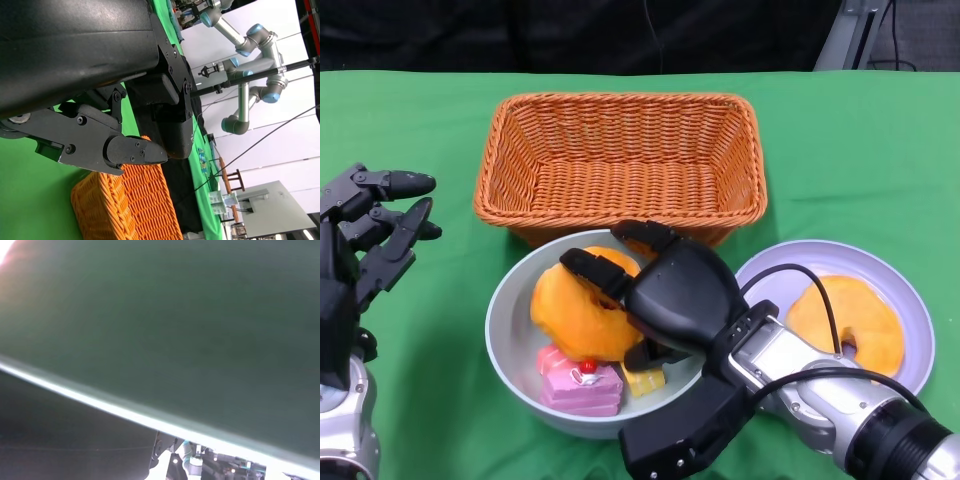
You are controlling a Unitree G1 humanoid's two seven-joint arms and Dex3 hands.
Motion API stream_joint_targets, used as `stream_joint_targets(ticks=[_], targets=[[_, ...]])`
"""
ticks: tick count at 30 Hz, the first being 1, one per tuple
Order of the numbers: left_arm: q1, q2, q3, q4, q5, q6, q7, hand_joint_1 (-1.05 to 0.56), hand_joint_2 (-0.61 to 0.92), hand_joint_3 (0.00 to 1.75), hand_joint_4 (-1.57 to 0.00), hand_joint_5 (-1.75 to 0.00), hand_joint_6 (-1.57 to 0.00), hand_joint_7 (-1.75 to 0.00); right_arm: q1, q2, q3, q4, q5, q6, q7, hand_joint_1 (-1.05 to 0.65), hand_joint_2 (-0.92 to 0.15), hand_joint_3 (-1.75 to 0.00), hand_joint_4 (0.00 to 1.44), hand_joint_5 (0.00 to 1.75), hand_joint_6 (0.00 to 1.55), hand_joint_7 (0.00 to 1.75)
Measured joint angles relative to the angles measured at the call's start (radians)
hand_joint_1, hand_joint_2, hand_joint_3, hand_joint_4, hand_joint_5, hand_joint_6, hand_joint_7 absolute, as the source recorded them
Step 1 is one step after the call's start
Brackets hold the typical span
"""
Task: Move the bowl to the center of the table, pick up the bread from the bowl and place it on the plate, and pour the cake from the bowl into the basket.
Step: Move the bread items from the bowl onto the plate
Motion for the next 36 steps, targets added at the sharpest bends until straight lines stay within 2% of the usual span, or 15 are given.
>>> stream_joint_targets(ticks=[7,16,17,20,21,26,36], targets=[[0.000,0.000,0.000,0.000,-0.002,0.003,-0.005,-0.23,0.92,0.25,-0.83,-1.20,-0.86,-0.82,-0.002,0.004,0.011,0.053,0.020,-0.046,-0.106,-0.83,-0.91,-0.01,0.78,0.09,0.59,0.04],[0.000,0.000,0.000,0.000,0.006,0.000,0.011,-0.22,0.92,0.25,-0.83,-1.21,-0.87,-0.83,-0.005,0.016,0.048,0.124,0.024,-0.067,-0.238,-0.71,-0.85,0.00,0.95,0.14,0.78,0.06],[0.000,0.000,0.001,0.000,0.006,0.000,0.011,-0.22,0.92,0.26,-0.82,-1.21,-0.87,-0.83,-0.006,0.017,0.051,0.131,0.025,-0.070,-0.247,-0.69,-0.85,0.00,0.92,0.25,0.82,0.05],[0.000,0.000,0.001,-0.002,0.006,-0.001,0.014,-0.22,0.92,0.25,-0.82,-1.21,-0.86,-0.84,-0.016,0.019,0.053,0.144,0.032,-0.088,-0.260,-0.64,-0.85,0.00,0.63,0.90,0.89,0.03],[0.000,0.000,0.001,-0.004,0.006,-0.001,0.015,-0.22,0.92,0.25,-0.82,-1.21,-0.86,-0.84,-0.021,0.019,0.053,0.146,0.036,-0.095,-0.263,-0.63,-0.84,0.00,0.59,0.98,0.90,0.03],[0.000,0.000,0.001,-0.008,0.006,-0.004,0.024,-0.21,0.92,0.26,-0.82,-1.22,-0.86,-0.85,-0.037,0.021,0.066,0.168,0.044,-0.115,-0.286,-0.60,-0.84,0.00,0.55,1.10,0.92,0.04],[0.000,0.000,0.001,-0.008,0.005,-0.006,0.024,-0.22,0.92,0.25,-0.83,-1.22,-0.86,-0.85,-0.053,0.026,0.097,0.205,0.050,-0.119,-0.339,-0.55,-0.86,0.00,0.51,1.18,0.91,0.03]])
